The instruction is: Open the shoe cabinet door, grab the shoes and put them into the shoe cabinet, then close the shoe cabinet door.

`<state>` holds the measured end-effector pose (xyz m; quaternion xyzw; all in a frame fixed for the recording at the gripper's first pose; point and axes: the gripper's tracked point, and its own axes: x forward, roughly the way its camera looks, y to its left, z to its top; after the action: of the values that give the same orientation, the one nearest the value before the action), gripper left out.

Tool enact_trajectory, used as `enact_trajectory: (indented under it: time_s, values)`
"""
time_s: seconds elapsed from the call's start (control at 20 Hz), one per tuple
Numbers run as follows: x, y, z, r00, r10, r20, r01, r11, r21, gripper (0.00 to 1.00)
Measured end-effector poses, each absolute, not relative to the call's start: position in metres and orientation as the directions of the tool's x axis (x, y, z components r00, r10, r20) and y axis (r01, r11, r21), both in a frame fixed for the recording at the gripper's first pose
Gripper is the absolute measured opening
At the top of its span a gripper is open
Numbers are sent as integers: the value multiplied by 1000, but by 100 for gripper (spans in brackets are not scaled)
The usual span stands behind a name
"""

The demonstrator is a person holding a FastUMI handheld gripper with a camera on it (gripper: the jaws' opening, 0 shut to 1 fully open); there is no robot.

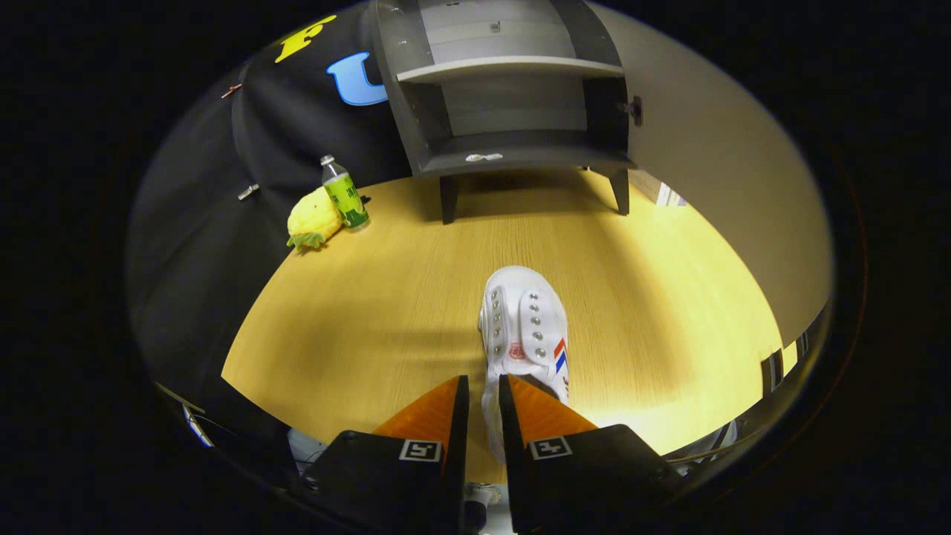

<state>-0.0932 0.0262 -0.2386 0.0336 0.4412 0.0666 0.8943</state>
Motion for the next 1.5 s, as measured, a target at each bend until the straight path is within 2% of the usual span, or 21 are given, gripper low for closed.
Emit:
enact_trajectory:
  time_s: [0.2, 0.45, 0.9, 1.1, 1.5]
  values:
    - [-100, 27, -245, 567, 140, -811, -60, 990, 128, 28]
    - [-85, 33, -260, 574, 139, -807, -59, 990, 129, 28]
    - [-61, 34, -266, 636, 119, -763, -68, 993, 99, 26]
    - [-60, 29, -267, 642, 109, -759, -46, 993, 104, 5]
    - [-57, 31, -265, 631, 91, -770, -66, 996, 63, 5]
